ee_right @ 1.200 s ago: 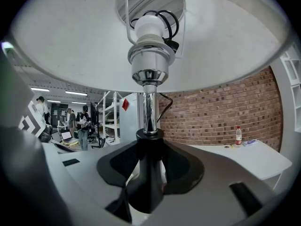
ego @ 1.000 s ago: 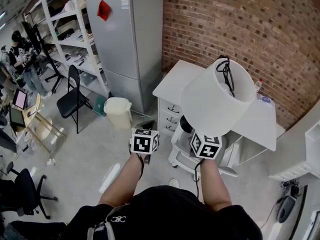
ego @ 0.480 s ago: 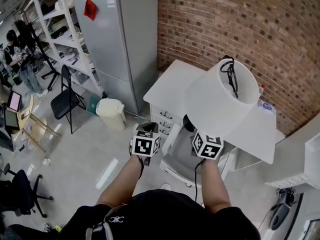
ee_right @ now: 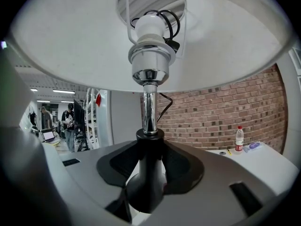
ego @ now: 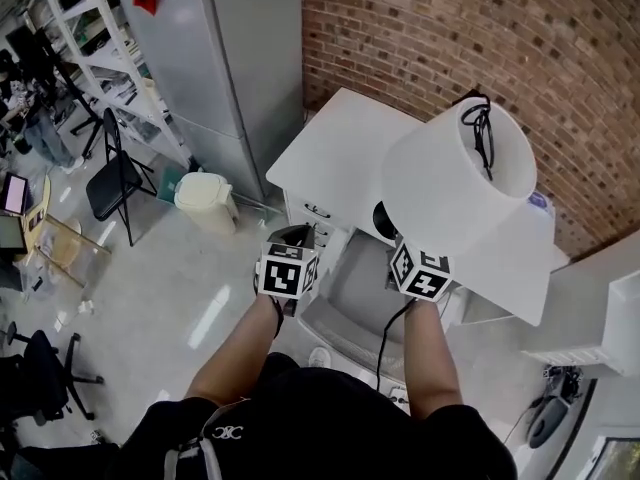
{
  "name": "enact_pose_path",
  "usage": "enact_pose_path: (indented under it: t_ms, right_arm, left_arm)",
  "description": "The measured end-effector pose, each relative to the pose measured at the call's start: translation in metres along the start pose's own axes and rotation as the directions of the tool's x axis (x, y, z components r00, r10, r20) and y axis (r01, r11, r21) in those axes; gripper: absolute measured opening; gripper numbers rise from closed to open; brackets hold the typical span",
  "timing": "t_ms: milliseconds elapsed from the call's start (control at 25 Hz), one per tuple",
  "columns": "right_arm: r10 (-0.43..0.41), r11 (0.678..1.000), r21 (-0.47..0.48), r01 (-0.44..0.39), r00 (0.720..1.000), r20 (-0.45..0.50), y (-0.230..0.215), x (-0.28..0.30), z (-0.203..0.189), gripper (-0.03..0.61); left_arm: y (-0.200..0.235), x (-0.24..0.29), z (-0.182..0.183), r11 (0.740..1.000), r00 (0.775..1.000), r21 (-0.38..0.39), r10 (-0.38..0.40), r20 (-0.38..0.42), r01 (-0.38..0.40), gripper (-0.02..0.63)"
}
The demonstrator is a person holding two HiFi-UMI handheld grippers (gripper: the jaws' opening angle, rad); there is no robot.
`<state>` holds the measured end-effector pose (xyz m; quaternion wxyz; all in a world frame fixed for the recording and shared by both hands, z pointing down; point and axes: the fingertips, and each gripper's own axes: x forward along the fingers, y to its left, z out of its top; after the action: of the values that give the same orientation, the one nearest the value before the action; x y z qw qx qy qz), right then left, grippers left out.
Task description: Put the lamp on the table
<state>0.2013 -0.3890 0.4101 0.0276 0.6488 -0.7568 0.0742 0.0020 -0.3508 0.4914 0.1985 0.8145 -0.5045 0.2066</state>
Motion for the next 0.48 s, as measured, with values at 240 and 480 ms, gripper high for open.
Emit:
enact_pose_path:
  t_ms: [240, 480]
  right_arm:
    - [-0.067, 0.998, 0.02, 0.068, 0.998, -0.013, -0.03, 0.024, -0.018, 0.146]
    - [-0.159, 0.987, 0.002, 0.159, 0.987, -0.008, -0.059, 0.059, -0.035, 0.146]
  left_arm:
    - [-0.002, 0.037, 0.004, 0.998, 0.998, 0.031, -0.05, -0.045, 0.052, 0.002]
    - [0.003, 0.091, 0.02, 0.988, 0.989, 0.084, -0.124, -0.077, 0.13, 0.002]
